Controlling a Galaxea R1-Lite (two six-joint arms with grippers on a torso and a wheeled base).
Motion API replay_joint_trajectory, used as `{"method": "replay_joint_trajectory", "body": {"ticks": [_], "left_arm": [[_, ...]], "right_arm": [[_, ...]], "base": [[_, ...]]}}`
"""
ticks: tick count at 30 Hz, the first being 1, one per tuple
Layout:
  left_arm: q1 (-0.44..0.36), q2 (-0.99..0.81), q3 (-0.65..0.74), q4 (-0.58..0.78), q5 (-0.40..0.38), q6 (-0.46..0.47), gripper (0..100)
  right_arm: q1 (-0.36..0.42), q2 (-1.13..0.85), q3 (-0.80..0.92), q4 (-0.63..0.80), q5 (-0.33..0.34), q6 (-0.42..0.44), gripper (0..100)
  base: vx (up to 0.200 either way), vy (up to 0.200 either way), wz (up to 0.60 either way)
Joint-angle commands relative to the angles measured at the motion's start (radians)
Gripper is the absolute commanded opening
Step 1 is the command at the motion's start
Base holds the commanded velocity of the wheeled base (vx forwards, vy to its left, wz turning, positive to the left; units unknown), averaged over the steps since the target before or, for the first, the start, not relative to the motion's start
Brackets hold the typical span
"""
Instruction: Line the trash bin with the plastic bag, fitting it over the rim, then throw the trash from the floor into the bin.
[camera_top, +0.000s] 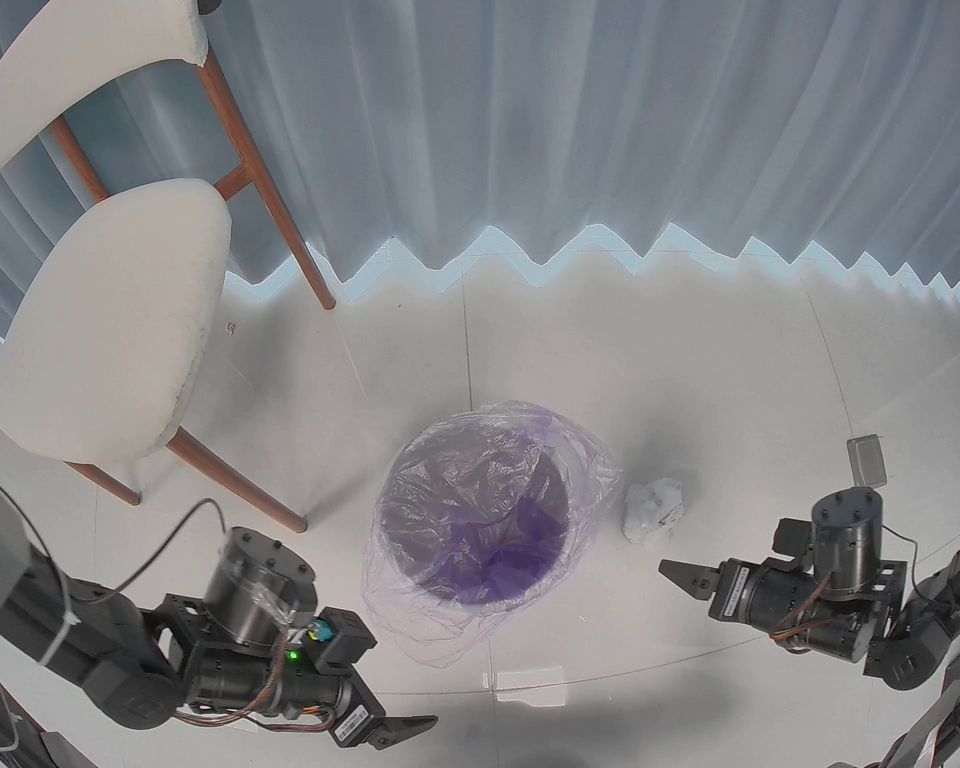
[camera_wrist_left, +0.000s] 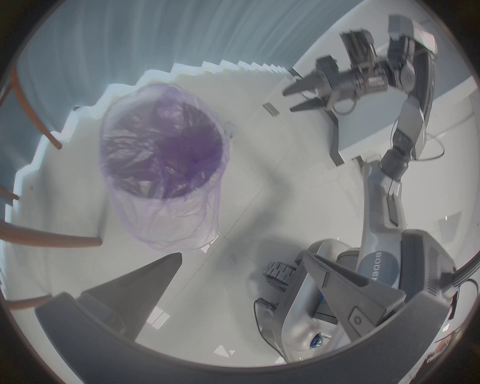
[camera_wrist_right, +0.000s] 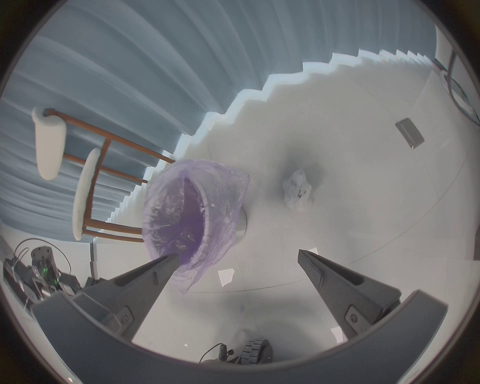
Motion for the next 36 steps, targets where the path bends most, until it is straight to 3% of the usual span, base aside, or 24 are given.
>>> {"method": "replay_joint_trajectory", "body": {"ticks": [1,5,8,13,18,23,27,31,36], "left_arm": [[0.04,-0.25,0.092,0.002,-0.019,-0.084,100],[0.057,-0.339,0.187,0.011,-0.021,-0.093,100],[0.083,-0.409,0.247,0.032,-0.042,-0.096,100],[0.114,-0.429,0.219,0.04,-0.062,-0.106,100],[0.115,-0.373,0.129,0.032,-0.062,-0.119,100],[0.13,-0.29,-0.023,0.031,-0.067,-0.155,100],[0.143,-0.247,-0.097,0.031,-0.126,-0.153,100],[0.147,-0.207,-0.176,0.035,-0.168,-0.145,100],[0.164,-0.09,-0.359,0.051,-0.252,-0.159,100]], "right_arm": [[-0.009,-0.235,0.137,-0.014,-0.011,-0.078,100],[-0.009,-0.327,0.194,-0.015,-0.053,-0.105,100],[-0.063,-0.409,0.251,-0.018,-0.077,-0.142,100],[-0.172,-0.625,0.269,0.021,-0.076,-0.185,100],[-0.218,-0.786,0.269,0.075,-0.076,-0.283,100],[-0.251,-1.012,0.267,0.242,-0.074,-0.329,100],[-0.262,-1.32,0.26,0.548,-0.076,-0.368,100],[-0.288,-1.507,0.238,0.753,-0.074,-0.38,100],[-0.322,-1.63,0.249,0.85,-0.068,-0.398,100]], "base": [[0.0,0.0,0.0],[0.0,0.0,0.0],[0.0,0.0,0.0],[0.0,0.0,0.0],[0.0,0.0,0.0],[0.0,0.0,0.0],[0.0,0.0,0.0],[0.0,0.0,0.0],[0.0,0.0,0.0]]}}
